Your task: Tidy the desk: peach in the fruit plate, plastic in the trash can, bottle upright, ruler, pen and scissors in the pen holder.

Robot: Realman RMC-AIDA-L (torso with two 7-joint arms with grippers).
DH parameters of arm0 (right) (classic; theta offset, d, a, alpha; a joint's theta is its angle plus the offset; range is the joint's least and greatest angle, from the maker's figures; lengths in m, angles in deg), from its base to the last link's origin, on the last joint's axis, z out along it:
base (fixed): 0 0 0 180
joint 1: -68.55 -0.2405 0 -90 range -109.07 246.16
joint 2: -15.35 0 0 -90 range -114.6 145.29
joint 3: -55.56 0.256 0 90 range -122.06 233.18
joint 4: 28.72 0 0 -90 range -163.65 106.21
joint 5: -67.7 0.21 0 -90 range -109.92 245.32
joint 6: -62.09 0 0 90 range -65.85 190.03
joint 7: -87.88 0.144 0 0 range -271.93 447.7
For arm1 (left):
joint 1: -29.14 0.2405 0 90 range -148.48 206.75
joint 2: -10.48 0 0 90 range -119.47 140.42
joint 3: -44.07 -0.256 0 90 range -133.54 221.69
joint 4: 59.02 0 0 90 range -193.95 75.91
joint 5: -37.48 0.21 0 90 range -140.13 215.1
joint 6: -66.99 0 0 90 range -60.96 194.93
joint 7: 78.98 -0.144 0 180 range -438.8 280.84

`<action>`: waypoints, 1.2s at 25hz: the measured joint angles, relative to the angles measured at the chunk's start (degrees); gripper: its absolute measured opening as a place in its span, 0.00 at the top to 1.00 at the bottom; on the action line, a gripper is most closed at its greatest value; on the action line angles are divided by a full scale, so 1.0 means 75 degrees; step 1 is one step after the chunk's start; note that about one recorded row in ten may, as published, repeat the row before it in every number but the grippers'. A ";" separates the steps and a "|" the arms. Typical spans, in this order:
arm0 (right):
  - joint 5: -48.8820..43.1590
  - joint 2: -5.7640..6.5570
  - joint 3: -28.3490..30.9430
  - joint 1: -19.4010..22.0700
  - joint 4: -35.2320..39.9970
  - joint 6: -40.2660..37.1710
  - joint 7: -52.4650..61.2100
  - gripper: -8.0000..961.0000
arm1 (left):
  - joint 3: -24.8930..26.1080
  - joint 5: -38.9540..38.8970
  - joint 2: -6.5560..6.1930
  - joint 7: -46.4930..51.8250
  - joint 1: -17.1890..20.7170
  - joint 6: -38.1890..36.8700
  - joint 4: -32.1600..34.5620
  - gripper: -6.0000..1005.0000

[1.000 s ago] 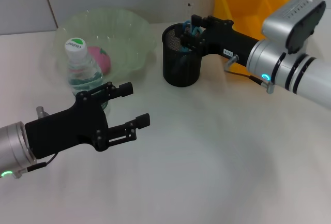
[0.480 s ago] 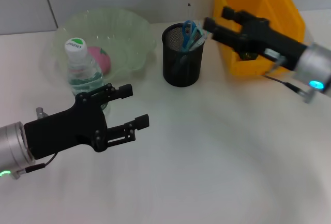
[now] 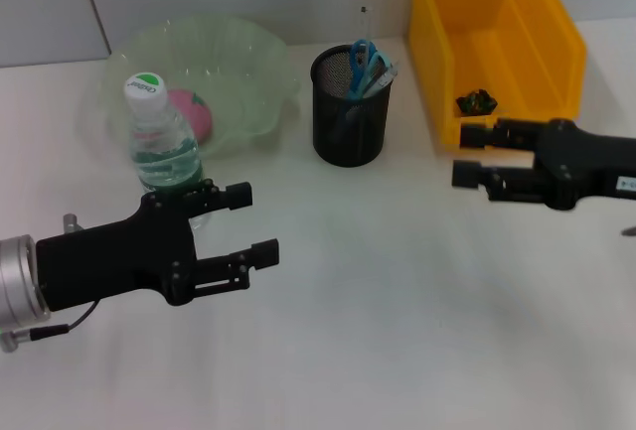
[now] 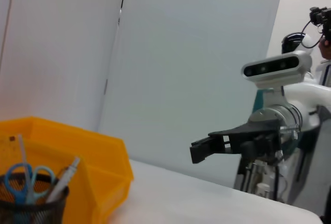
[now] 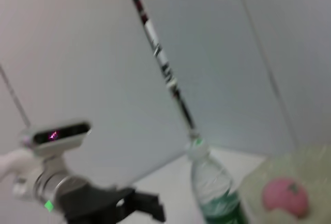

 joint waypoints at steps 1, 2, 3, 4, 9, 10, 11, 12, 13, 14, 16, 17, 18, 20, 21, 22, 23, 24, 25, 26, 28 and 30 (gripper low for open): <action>-0.0114 0.0072 0.0001 -0.0053 -0.0061 -0.0085 0.0092 0.24 | -0.0003 0.0073 -0.0007 0.0175 -0.0019 -0.0017 0.0054 0.21; -0.0209 0.0119 -0.0011 -0.0101 -0.0120 -0.0138 0.0183 0.24 | -0.0004 0.0176 -0.0016 0.0351 -0.0053 -0.0025 0.0105 0.21; -0.0391 0.0149 -0.0059 -0.0168 -0.0153 -0.0194 0.0330 0.24 | -0.0004 0.0352 -0.0029 0.0599 -0.0112 -0.0046 0.0160 0.21; -0.0391 0.0149 -0.0059 -0.0168 -0.0153 -0.0194 0.0330 0.24 | -0.0004 0.0352 -0.0029 0.0599 -0.0112 -0.0046 0.0160 0.21; -0.1246 0.0115 -0.0099 -0.0387 -0.0188 -0.0288 0.0513 0.24 | 0.0027 0.0437 -0.0037 0.0894 -0.0166 -0.0287 0.0297 0.21; -0.1540 0.0058 -0.0100 -0.0470 -0.0193 -0.0308 0.0535 0.24 | 0.0032 0.0440 -0.0048 0.0996 -0.0170 -0.0324 0.0353 0.21; -0.1540 0.0058 -0.0100 -0.0470 -0.0193 -0.0308 0.0535 0.24 | 0.0026 0.0449 -0.0060 0.1088 -0.0175 -0.0343 0.0410 0.21; -0.1646 0.0033 -0.0099 -0.0499 -0.0193 -0.0315 0.0541 0.24 | 0.0026 0.0449 -0.0060 0.1088 -0.0175 -0.0343 0.0410 0.21; -0.1787 0.0004 -0.0099 -0.0528 -0.0193 -0.0328 0.0543 0.24 | 0.0001 0.0492 -0.0093 0.1265 -0.0195 -0.0378 0.0492 0.21; -0.1787 0.0004 -0.0099 -0.0528 -0.0193 -0.0328 0.0543 0.24 | 0.0001 0.0492 -0.0093 0.1265 -0.0195 -0.0378 0.0492 0.21; -0.1962 -0.0008 -0.0098 -0.0543 -0.0193 -0.0333 0.0544 0.24 | -0.0006 0.0536 -0.0161 0.1385 -0.0214 -0.0501 0.0538 0.21; -0.2028 -0.0012 -0.0098 -0.0547 -0.0193 -0.0335 0.0544 0.24 | 0.0003 0.0541 -0.0191 0.1417 -0.0213 -0.0573 0.0554 0.21; -0.2105 -0.0015 -0.0089 -0.0543 -0.0191 -0.0342 0.0543 0.24 | 0.0023 0.0542 -0.0213 0.1436 -0.0201 -0.0631 0.0563 0.21; -0.2121 -0.0015 -0.0059 -0.0507 -0.0190 -0.0348 0.0529 0.24 | 0.0076 0.0536 -0.0252 0.1444 -0.0151 -0.0700 0.0565 0.21; -0.2121 -0.0015 -0.0059 -0.0507 -0.0190 -0.0348 0.0529 0.24 | 0.0076 0.0536 -0.0252 0.1444 -0.0151 -0.0700 0.0565 0.21; -0.2124 -0.0015 -0.0046 -0.0491 -0.0189 -0.0349 0.0522 0.24 | 0.0078 0.0534 -0.0255 0.1444 -0.0146 -0.0705 0.0566 0.21; -0.2127 -0.0015 -0.0036 -0.0470 -0.0188 -0.0354 0.0501 0.24 | 0.0078 0.0535 -0.0256 0.1445 -0.0141 -0.0721 0.0568 0.21; -0.2127 -0.0015 -0.0036 -0.0470 -0.0188 -0.0354 0.0501 0.24 | 0.0078 0.0535 -0.0256 0.1445 -0.0141 -0.0721 0.0568 0.21; -0.2130 -0.0014 -0.0041 -0.0459 -0.0187 -0.0371 0.0472 0.24 | 0.0073 0.0539 -0.0256 0.1446 -0.0141 -0.0726 0.0569 0.21; -0.2130 -0.0014 -0.0041 -0.0459 -0.0187 -0.0371 0.0472 0.24 | 0.0063 0.0543 -0.0257 0.1446 -0.0139 -0.0731 0.0569 0.21; -0.2133 -0.0013 -0.0046 -0.0452 -0.0186 -0.0396 0.0439 0.24 | 0.0052 0.0544 -0.0260 0.1446 -0.0139 -0.0732 0.0569 0.21; -0.2134 -0.0015 -0.0054 -0.0451 -0.0187 -0.0397 0.0434 0.24 | 0.0041 0.0560 -0.0266 0.1447 -0.0131 -0.0734 0.0569 0.21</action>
